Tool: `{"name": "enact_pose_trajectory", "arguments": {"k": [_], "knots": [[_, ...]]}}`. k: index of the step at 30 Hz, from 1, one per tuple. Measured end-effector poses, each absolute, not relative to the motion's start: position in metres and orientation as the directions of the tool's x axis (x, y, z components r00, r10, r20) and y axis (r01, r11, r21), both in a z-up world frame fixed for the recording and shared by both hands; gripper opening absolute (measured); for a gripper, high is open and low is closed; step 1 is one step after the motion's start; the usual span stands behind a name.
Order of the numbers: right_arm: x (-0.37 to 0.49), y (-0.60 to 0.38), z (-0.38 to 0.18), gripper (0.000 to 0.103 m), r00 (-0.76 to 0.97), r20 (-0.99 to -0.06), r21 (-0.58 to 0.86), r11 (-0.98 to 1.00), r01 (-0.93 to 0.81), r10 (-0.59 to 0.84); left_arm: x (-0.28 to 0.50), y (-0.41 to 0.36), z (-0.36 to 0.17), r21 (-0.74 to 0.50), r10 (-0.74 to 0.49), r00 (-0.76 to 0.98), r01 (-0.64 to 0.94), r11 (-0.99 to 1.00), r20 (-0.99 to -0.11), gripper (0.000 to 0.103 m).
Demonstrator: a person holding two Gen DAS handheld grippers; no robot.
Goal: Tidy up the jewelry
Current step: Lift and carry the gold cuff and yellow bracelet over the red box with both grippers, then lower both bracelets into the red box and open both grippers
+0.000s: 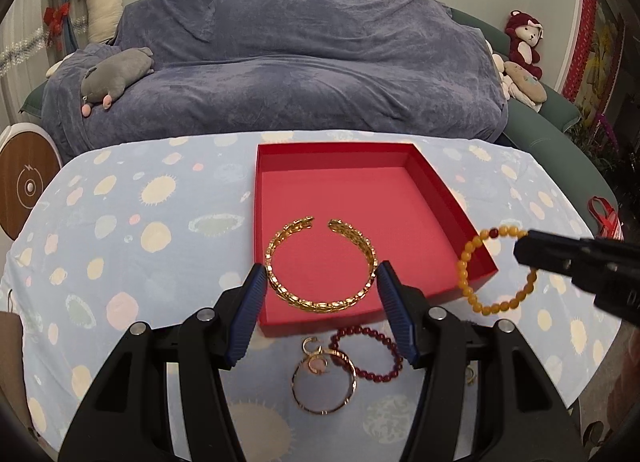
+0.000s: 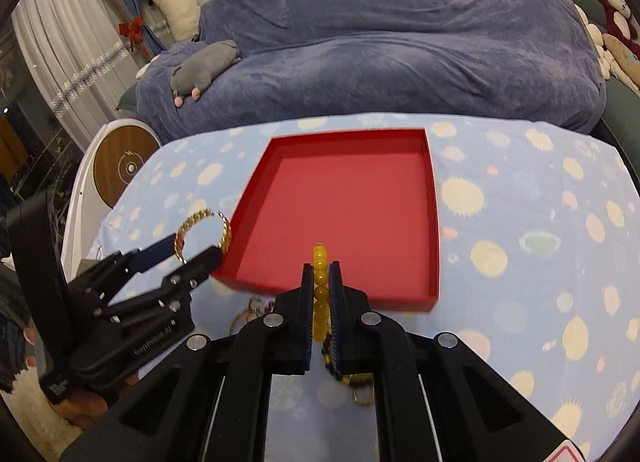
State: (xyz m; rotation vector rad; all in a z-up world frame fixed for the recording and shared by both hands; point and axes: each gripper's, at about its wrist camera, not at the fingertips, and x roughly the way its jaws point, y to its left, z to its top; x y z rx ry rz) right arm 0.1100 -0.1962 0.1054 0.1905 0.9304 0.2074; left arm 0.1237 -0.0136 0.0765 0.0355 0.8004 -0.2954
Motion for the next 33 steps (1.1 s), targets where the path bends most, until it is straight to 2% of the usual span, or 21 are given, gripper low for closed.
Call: {"name": "enact_pose_trajectory", "arguments": {"k": [5,15,19,22,27,33], "knots": [[0.185,-0.208,0.108,0.007,0.595,-0.751,0.290,0.953,-0.089,0.285,0.176,-0.030,0.080,-0.043,-0.248,0.680,0.304,0.952,-0.689,0.054],[0.299,-0.221,0.035,0.008,0.501,-0.799,0.384,0.923,0.000,0.332,0.283,-0.059,0.042,-0.106,-0.273,0.629,0.290,0.951,-0.727,0.054],[0.318,-0.232,0.009,0.008,0.483,-0.825,0.358,0.932,0.046,0.293,0.304,-0.065,0.020,-0.087,-0.253,0.601,0.292,0.952,-0.758,0.055],[0.323,-0.237,0.001,0.014,0.488,-0.838,0.316,0.946,0.070,0.244,0.313,-0.065,0.009,-0.077,-0.232,0.584,0.278,0.957,-0.778,0.055],[0.308,-0.246,0.022,0.034,0.563,-0.808,0.259,0.963,0.073,0.175,0.310,-0.059,0.016,-0.041,-0.186,0.637,0.235,0.971,-0.748,0.082],[0.252,-0.246,0.057,0.038,0.631,-0.759,0.262,0.963,0.070,0.161,0.278,-0.041,0.044,-0.065,-0.176,0.671,0.188,0.980,-0.720,0.085]]}}
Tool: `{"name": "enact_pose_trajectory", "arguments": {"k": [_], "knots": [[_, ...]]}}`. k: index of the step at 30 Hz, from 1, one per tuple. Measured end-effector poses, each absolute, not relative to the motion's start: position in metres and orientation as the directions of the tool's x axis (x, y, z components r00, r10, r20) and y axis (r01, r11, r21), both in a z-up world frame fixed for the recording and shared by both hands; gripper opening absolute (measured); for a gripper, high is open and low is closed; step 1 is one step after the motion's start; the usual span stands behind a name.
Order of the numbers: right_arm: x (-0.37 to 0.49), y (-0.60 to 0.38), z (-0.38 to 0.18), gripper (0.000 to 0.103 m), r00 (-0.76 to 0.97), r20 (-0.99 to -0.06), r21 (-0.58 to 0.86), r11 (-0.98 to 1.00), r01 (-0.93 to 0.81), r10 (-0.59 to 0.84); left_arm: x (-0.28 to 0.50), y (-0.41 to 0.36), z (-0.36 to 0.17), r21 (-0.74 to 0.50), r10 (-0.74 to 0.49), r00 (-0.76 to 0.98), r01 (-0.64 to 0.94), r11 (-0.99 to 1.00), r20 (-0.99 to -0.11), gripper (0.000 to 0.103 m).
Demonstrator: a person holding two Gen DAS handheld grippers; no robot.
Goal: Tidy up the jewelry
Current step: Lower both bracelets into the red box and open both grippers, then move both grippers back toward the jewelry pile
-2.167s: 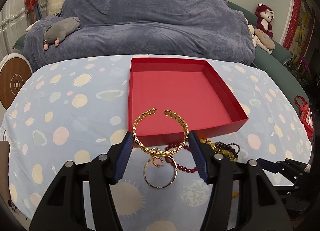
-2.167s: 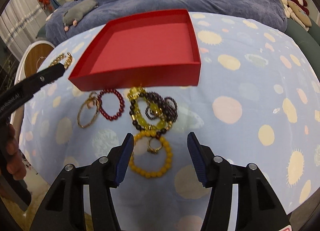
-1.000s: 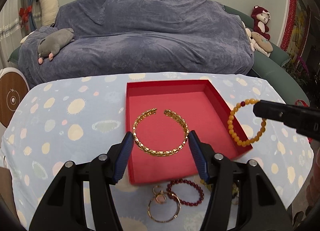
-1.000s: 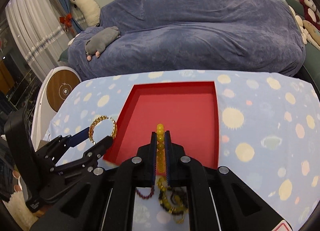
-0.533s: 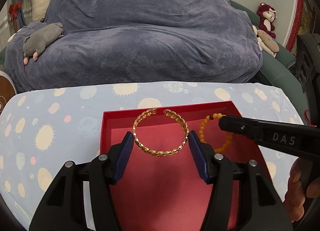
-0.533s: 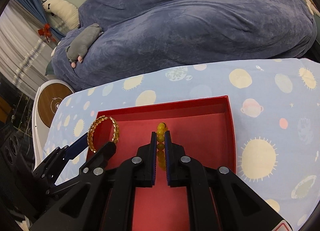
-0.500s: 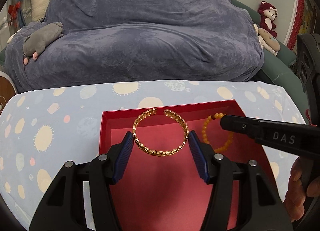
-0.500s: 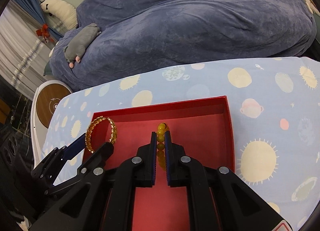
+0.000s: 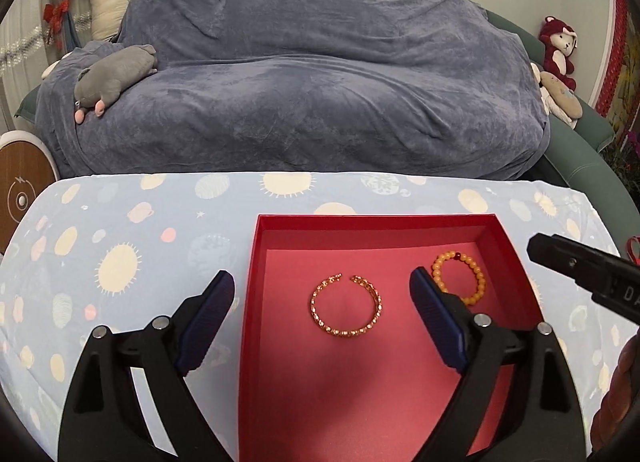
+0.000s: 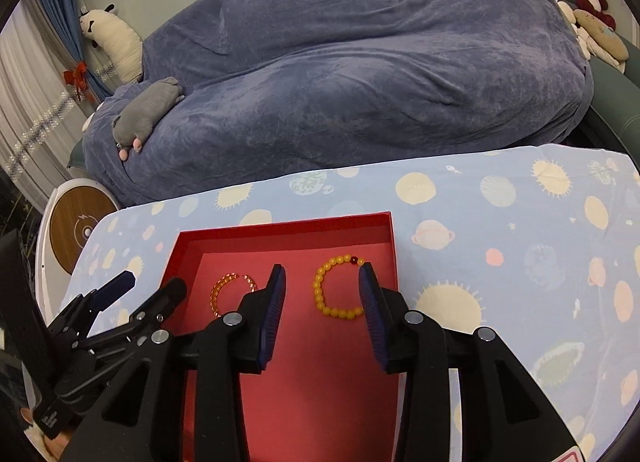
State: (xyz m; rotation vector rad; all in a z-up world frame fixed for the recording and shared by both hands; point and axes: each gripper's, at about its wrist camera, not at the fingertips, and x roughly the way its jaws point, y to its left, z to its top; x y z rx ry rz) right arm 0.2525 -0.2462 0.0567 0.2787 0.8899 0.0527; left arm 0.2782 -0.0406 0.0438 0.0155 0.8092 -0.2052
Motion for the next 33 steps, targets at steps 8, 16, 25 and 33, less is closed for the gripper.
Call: {"name": "enact_pose_trajectory", "arguments": {"k": [8,16,25,33], "knots": [[0.139,-0.243,0.055,0.038,0.618,-0.778,0.234,0.966,0.112,0.117,0.185,-0.007,0.057,-0.014,-0.125,0.686,0.165,0.986,-0.717,0.086],[0.064,-0.230,0.025,0.038,0.550,-0.829,0.226,0.959,0.174,0.095,0.114,0.005,0.013,-0.029,-0.122,0.585,0.166,0.986,-0.802,0.086],[0.036,-0.214,-0.002,0.038,0.497,-0.862,0.214,0.961,0.178,0.100,0.089,-0.007,-0.025,-0.016,-0.108,0.519,0.178,0.984,-0.848,0.089],[0.032,-0.212,-0.018,0.038,0.467,-0.876,0.233,0.952,0.197,0.117,0.086,-0.018,-0.039,-0.003,-0.110,0.523,0.200,0.980,-0.845,0.076]]}}
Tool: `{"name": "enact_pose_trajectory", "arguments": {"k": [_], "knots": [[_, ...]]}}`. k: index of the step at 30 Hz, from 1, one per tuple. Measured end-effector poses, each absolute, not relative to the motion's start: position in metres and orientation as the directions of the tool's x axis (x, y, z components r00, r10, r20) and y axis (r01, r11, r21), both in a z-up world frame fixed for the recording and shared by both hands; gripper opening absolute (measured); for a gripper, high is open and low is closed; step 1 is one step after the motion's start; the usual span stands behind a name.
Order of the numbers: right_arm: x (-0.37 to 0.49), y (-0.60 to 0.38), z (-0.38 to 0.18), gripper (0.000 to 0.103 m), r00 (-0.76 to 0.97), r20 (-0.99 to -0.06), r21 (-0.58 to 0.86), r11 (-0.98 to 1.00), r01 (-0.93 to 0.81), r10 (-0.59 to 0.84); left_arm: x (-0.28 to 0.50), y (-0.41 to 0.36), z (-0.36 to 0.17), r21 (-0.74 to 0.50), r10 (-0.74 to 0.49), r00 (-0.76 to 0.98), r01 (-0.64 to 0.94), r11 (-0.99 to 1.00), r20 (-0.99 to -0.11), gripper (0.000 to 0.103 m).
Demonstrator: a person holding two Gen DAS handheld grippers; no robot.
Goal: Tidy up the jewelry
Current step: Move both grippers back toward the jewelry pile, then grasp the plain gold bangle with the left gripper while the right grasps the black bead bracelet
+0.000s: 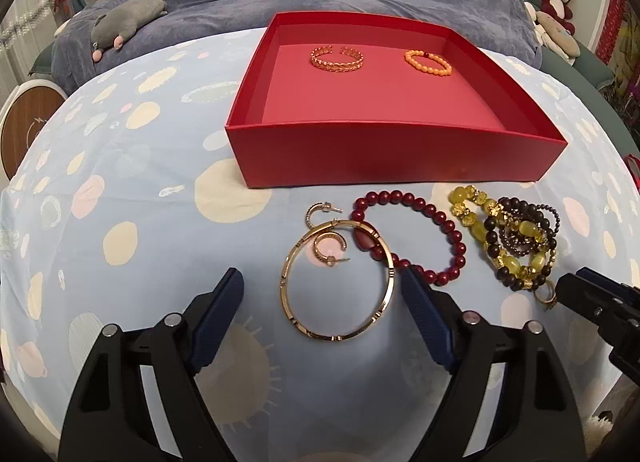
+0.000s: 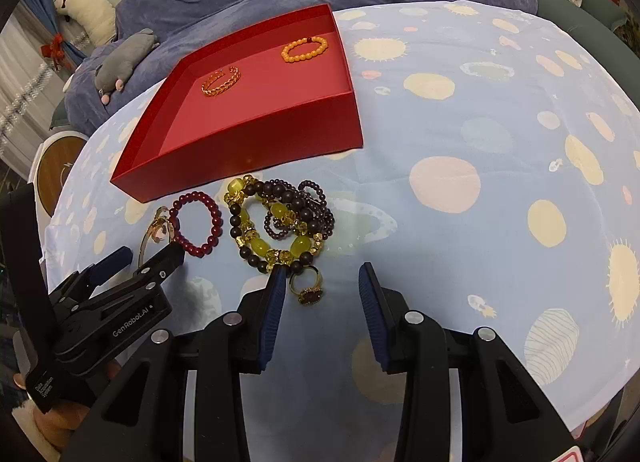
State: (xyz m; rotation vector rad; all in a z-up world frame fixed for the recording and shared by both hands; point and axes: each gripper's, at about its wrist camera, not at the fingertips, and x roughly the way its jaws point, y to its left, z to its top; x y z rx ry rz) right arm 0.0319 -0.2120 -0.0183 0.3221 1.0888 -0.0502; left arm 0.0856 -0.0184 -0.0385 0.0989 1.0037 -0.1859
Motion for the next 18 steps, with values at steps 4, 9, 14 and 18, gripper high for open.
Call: {"name": "enact_pose_trajectory", "arguments": {"k": [4,9,14,18], "knots": [[0.032,-0.212,-0.021,0.038,0.467,-0.876,0.239,0.950,0.201,0.122,0.082,-0.020,-0.038,0.014,-0.105,0.545,0.209,0.978,-0.832,0.063],[0.031,-0.212,-0.022,0.038,0.468,-0.873,0.251,0.947,0.199,0.133,0.080,-0.021,-0.035,0.002,-0.115,0.548,0.209,0.978,-0.828,0.053],[0.033,-0.213,-0.020,0.038,0.476,-0.867,0.262,0.946,0.192,0.144,0.079,-0.016,-0.029,-0.020,-0.130,0.554,0.200,0.980,-0.823,0.052],[0.039,-0.210,-0.017,0.036,0.487,-0.858,0.274,0.947,0.167,0.162,0.076,-0.008,-0.021,-0.042,-0.136,0.560,0.178,0.983,-0.817,0.052]]}}
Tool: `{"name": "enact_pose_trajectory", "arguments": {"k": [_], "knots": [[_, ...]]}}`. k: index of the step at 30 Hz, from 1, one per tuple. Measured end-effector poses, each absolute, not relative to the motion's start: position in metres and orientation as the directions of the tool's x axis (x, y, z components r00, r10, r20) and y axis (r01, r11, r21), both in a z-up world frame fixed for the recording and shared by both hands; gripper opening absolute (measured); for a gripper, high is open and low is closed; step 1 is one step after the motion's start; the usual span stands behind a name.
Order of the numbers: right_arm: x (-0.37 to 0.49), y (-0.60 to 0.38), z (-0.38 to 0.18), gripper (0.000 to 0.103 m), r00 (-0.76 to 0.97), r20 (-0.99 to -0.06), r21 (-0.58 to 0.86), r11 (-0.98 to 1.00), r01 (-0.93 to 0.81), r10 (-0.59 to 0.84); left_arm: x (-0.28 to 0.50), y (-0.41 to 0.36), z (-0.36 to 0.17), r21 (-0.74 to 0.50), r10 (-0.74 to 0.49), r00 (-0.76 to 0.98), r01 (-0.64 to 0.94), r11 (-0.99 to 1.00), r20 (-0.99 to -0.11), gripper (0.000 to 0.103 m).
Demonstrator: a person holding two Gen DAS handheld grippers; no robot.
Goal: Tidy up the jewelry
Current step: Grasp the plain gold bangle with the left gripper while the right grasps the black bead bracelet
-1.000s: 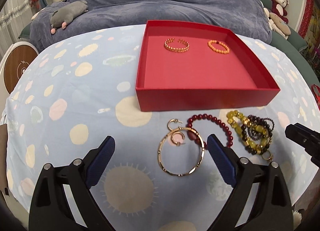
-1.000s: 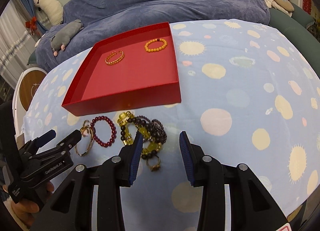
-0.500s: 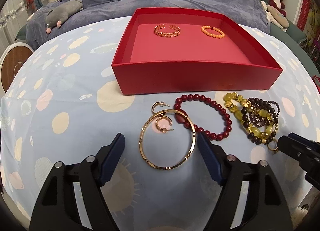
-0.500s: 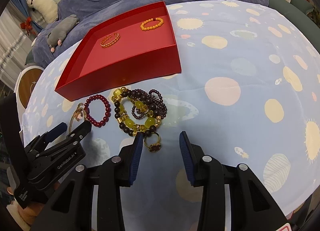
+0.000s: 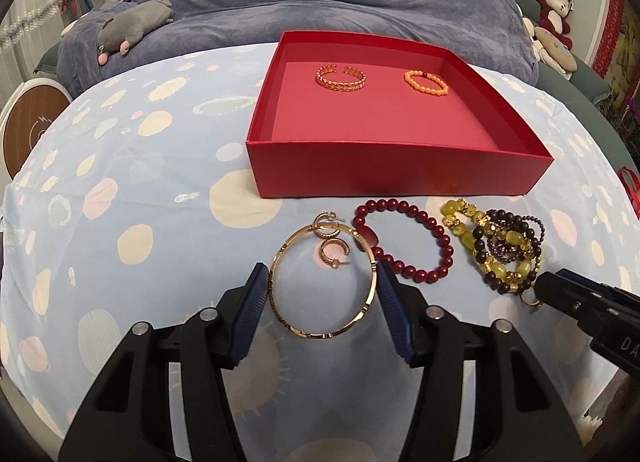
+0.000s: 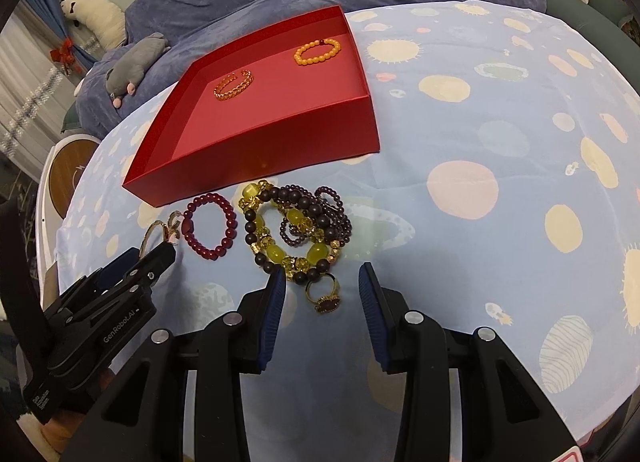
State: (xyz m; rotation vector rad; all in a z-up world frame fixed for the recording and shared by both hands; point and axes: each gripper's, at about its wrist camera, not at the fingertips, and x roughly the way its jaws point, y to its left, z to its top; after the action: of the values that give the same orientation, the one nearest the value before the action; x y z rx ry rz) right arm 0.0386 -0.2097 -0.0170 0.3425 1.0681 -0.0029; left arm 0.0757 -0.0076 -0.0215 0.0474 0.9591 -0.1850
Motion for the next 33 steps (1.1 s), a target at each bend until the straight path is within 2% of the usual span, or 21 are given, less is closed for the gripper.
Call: {"name": "enact_pose_trajectory", "arguments": {"k": [7,10,16,21,33], "knots": [[0.054,-0.211,-0.018,0.032,0.500,-0.856,0.243,0.956,0.166,0.131,0.074,0.001,-0.021,-0.064,-0.137,0.555,0.149,0.987,-0.820,0.052],[0.059,-0.214,-0.026,0.024,0.482,-0.866,0.243,0.955,0.172,0.134,0.074,0.001,-0.022,-0.071,-0.141,0.552,0.147,0.987,-0.822,0.052],[0.063,-0.216,-0.031,0.023,0.477,-0.865,0.267,0.948,0.171,0.157,0.075,0.003,-0.024,-0.077,-0.145,0.548,0.145,0.986,-0.823,0.052],[0.061,-0.216,-0.030,0.012,0.476,-0.859,0.295,0.942,0.161,0.188,0.074,0.003,-0.024,-0.079,-0.145,0.550,0.142,0.987,-0.823,0.052],[0.045,-0.221,-0.022,0.008,0.480,-0.846,0.344,0.925,0.161,0.231,0.071,0.002,-0.022,-0.079,-0.147,0.550,0.145,0.986,-0.822,0.052]]}}
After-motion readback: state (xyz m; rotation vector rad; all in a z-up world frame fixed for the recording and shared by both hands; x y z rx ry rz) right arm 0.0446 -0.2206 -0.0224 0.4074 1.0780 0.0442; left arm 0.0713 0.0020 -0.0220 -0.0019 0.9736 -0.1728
